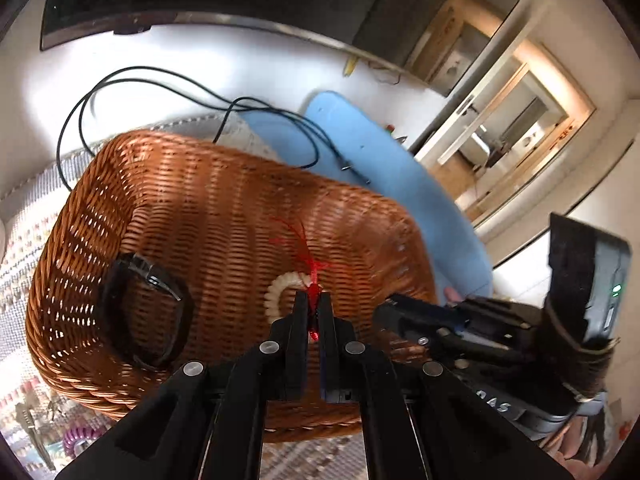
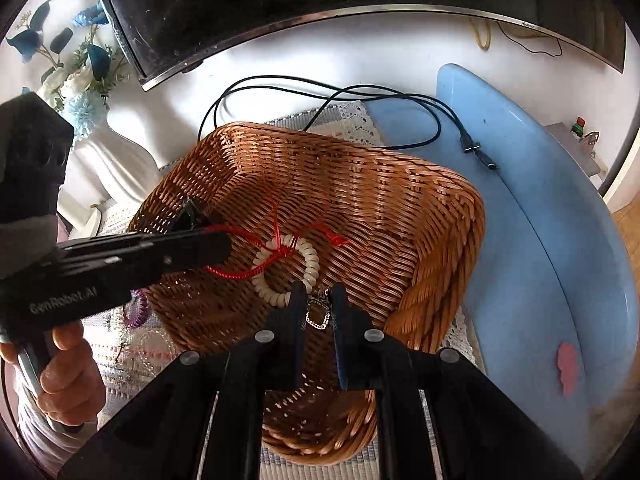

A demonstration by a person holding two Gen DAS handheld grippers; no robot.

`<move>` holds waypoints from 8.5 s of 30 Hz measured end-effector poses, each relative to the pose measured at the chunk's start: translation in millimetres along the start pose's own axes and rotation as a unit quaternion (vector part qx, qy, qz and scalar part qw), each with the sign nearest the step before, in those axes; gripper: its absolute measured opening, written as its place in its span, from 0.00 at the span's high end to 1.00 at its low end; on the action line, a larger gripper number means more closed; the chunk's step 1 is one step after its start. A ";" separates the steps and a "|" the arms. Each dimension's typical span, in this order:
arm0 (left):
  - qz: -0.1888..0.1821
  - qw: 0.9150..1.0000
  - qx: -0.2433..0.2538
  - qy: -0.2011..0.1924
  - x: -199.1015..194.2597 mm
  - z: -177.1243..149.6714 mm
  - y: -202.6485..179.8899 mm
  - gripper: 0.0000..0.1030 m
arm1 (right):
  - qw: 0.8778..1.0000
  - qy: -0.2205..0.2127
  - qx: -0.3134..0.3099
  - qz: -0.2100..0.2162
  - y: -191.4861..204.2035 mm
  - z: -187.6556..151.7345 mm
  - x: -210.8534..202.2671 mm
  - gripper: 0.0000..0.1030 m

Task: Organize jewelry
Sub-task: 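Lift the red bracelet and silver charm into the basket and open both tools, then move both open tools back to the clear bead bracelets, then grasp a clear bead bracelet with each tool, then carry both bead bracelets into the basket and open both tools, then grasp the keys with blue tag with the left tool while the right tool grasps the purple coiled hair tie, then carry the keys and purple hair tie over the basket and lower them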

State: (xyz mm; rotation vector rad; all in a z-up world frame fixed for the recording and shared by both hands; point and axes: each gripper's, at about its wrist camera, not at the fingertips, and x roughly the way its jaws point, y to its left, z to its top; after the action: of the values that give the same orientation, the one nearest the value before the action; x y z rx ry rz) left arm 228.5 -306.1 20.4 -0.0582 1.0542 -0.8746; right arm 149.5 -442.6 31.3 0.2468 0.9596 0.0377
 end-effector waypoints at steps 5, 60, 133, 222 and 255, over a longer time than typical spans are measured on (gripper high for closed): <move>0.006 1.000 0.005 0.002 -7.9 -5.0 -0.5 0.68 | 1.000 0.002 0.005 0.000 1.4 -1.5 1.5 0.85; 0.141 0.973 0.180 0.023 -84.9 -104.8 125.8 0.63 | 0.983 0.052 -0.172 0.049 160.5 -78.5 56.5 0.70; 0.102 0.988 0.111 -0.025 -10.2 -5.3 15.4 0.91 | 0.997 -0.049 -0.058 0.020 25.5 -5.4 -22.1 0.91; 0.047 0.988 -0.041 -0.141 -161.6 -59.1 94.8 0.77 | 0.988 -0.077 -0.090 0.095 125.7 -15.5 -37.1 0.88; 0.050 0.994 0.059 -0.081 -18.9 -9.3 -6.0 0.66 | 0.995 -0.026 0.089 -0.028 -20.8 11.9 17.2 0.86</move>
State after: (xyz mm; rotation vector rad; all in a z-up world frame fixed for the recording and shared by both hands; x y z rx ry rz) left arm 213.9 -294.6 31.9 0.0218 0.8451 -0.8246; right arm 167.5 -462.7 19.2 0.3825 0.9179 -0.1054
